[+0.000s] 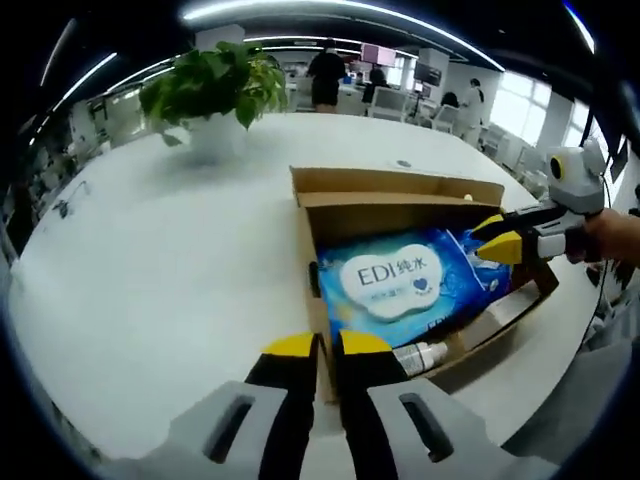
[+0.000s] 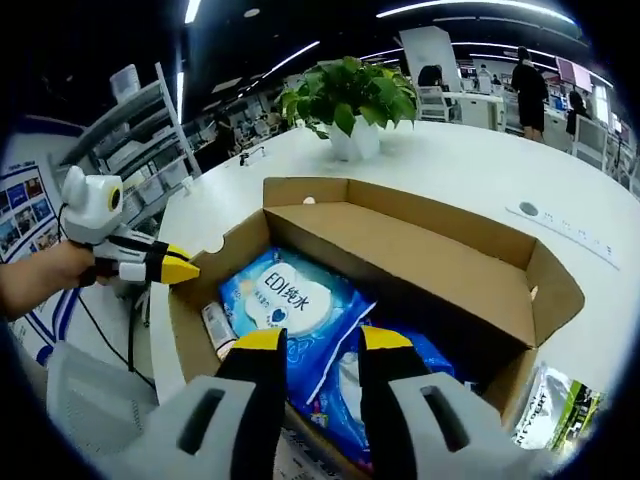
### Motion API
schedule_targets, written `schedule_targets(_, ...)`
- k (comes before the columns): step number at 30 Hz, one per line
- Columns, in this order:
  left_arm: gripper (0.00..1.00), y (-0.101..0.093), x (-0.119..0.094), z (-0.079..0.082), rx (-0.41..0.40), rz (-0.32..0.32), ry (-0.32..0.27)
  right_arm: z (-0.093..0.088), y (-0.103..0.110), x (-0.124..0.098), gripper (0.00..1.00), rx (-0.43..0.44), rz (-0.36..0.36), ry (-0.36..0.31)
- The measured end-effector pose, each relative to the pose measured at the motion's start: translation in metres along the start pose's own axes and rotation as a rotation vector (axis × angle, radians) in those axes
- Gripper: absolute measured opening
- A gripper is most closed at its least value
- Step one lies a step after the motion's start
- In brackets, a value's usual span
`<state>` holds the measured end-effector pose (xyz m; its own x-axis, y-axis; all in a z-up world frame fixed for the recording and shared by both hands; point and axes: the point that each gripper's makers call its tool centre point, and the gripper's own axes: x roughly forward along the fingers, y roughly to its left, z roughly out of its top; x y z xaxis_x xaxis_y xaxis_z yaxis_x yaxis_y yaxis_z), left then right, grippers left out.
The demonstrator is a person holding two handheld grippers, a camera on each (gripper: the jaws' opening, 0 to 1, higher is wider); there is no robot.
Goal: Operate the shoe box by opening the lid, removing the specified soft item, and placing it in the target area until the item is outside and the box remains undamaged.
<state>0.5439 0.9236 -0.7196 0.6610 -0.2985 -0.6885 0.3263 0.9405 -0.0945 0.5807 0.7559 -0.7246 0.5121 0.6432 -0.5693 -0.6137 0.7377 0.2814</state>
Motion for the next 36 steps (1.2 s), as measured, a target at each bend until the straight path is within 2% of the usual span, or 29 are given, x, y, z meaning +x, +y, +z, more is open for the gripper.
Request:
schedule_targets(11, 0.04, 0.001, 0.001, 0.0, -0.028, -0.004, -0.007, -0.005, -0.004, 0.023, 0.22, 0.07, -0.003, 0.027)
schedule_targets(16, 0.04, 0.001, 0.001, 0.0, -0.038, -0.003, -0.014, -0.007, -0.005, 0.032, 0.19, 0.149, -0.013, 0.029)
schedule_targets(20, 0.04, 0.001, 0.001, 0.0, -0.055, -0.01, -0.014, -0.011, -0.006, 0.037, 0.12, 0.128, -0.034, 0.045)
schedule_targets(26, 0.04, 0.001, 0.001, -0.001, -0.054, -0.01, -0.014, -0.011, -0.003, 0.032, 0.05, 0.133, -0.028, 0.053)
schedule_targets(27, 0.04, 0.001, 0.001, -0.001, -0.055, -0.009, -0.016, -0.012, -0.007, 0.031, 0.03, 0.126, -0.051, 0.057)
schedule_targets(36, 0.04, 0.0, 0.0, -0.001, -0.032, -0.007, -0.009, -0.002, 0.004, 0.017, 0.0, 0.121, -0.041, 0.032)
